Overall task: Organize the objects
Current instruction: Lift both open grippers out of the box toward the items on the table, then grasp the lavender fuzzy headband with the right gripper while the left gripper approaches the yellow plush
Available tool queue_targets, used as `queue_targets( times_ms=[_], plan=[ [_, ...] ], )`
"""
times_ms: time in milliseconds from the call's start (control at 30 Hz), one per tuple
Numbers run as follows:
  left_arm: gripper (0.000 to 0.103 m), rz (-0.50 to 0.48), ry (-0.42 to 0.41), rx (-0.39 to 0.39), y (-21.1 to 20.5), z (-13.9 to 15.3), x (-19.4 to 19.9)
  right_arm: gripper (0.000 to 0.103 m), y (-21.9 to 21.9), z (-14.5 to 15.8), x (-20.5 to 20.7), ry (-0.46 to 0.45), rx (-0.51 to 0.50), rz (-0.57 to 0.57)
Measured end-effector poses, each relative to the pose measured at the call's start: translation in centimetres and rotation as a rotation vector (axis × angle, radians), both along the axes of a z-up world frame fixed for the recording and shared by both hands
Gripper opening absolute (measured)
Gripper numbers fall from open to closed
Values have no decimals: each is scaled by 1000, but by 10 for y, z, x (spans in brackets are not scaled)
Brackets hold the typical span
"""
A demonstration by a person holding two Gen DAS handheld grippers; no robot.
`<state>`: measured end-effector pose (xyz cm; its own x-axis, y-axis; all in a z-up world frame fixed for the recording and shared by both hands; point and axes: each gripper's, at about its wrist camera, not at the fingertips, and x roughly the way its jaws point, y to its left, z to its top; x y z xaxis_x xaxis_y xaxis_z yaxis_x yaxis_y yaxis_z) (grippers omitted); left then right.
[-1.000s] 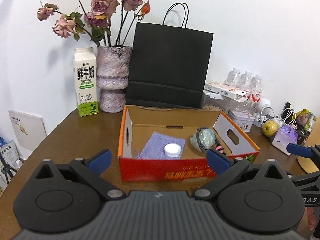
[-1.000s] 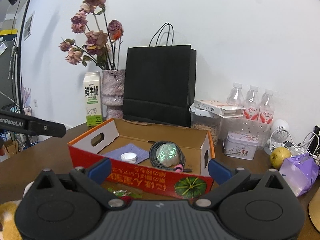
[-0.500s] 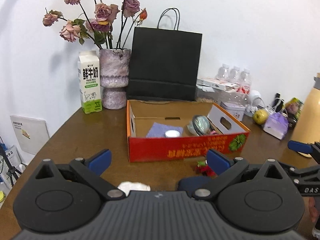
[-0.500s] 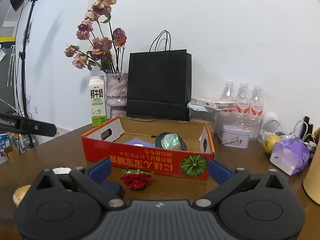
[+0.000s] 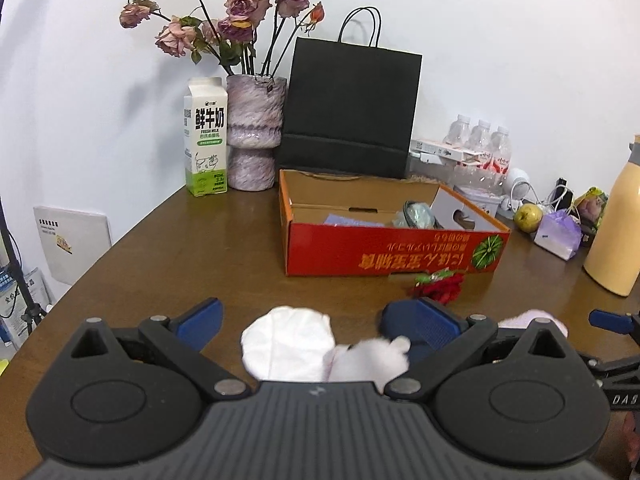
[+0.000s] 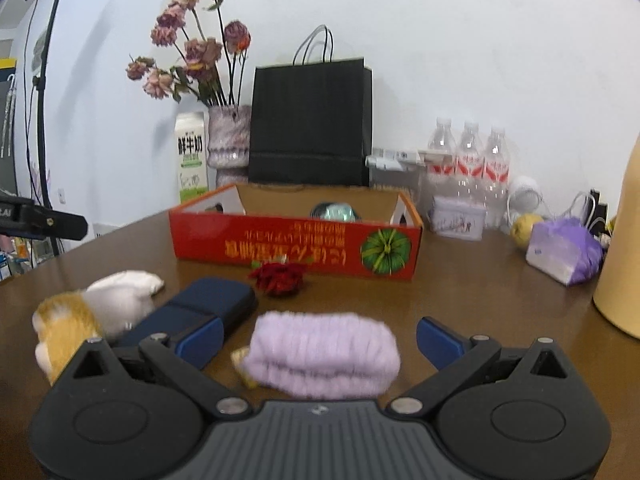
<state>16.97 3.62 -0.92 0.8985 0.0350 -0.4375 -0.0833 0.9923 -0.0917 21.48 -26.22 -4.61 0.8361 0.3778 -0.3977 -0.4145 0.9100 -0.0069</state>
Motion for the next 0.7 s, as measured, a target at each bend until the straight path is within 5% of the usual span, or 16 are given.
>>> queue_targets(
  times_ms=[700],
  plan=[
    [103, -24, -23, -32, 16, -43, -7, 103, 6, -11, 6, 79, -28, -67]
  ],
)
